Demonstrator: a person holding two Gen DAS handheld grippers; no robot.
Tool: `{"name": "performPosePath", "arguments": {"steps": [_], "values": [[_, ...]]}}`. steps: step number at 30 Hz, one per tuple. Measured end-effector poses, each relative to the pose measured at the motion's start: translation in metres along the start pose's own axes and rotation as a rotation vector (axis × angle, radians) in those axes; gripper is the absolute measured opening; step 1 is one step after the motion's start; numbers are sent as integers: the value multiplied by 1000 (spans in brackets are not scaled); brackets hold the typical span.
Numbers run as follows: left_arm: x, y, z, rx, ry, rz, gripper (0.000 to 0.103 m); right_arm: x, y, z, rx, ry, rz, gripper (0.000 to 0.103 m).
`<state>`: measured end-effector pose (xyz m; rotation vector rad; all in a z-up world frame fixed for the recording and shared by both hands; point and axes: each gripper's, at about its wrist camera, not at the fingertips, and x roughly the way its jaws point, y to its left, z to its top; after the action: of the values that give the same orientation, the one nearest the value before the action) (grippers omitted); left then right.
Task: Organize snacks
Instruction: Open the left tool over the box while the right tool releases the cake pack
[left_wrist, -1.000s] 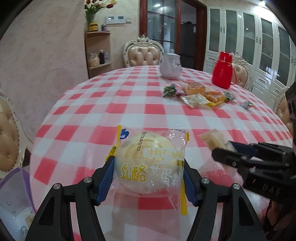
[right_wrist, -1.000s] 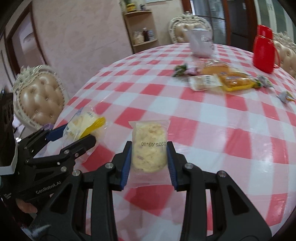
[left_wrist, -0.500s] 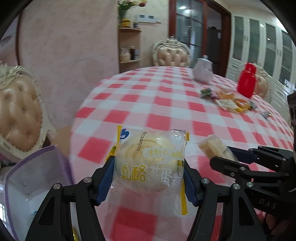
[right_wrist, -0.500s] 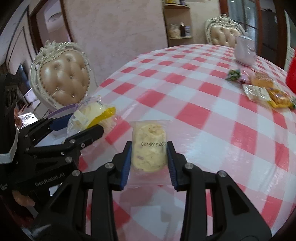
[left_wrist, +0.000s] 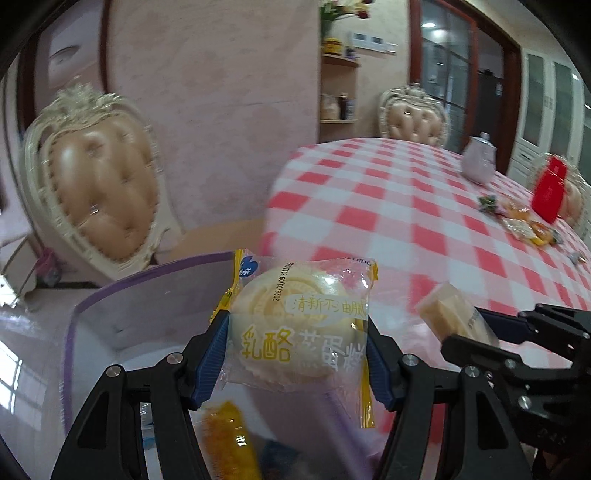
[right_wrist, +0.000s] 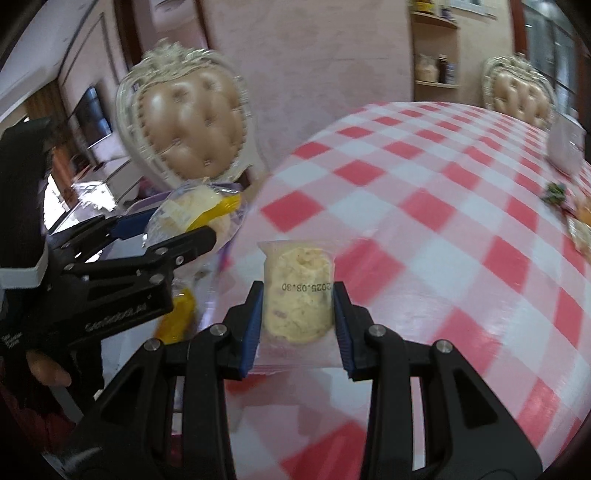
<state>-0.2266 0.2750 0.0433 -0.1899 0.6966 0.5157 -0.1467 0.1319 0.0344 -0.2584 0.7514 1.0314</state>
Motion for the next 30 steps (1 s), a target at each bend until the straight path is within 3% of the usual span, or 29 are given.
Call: {"name": "performPosePath", "arguments": {"steps": [16,20,22,24,26,30], "values": [[2,83,-29,-103,60,179,67,29,90,-9,-212,69,159,40],[2,93,-30,-121,62,242,68,34,101,-14,-239,103,243,40],[-1,94,-28,-124,52,284,69,33,102,-15,-230,109,283,47],[-5,92,-24,-124,28,321,74,30,98,-13,-217,94,284,65],[-8,88,-20,-121,4,336,84,23,89,-12,-204,70,268,66],[-6,62,-9,-81,-1,303,84,13,60,-10,-143,46,226,66]]}}
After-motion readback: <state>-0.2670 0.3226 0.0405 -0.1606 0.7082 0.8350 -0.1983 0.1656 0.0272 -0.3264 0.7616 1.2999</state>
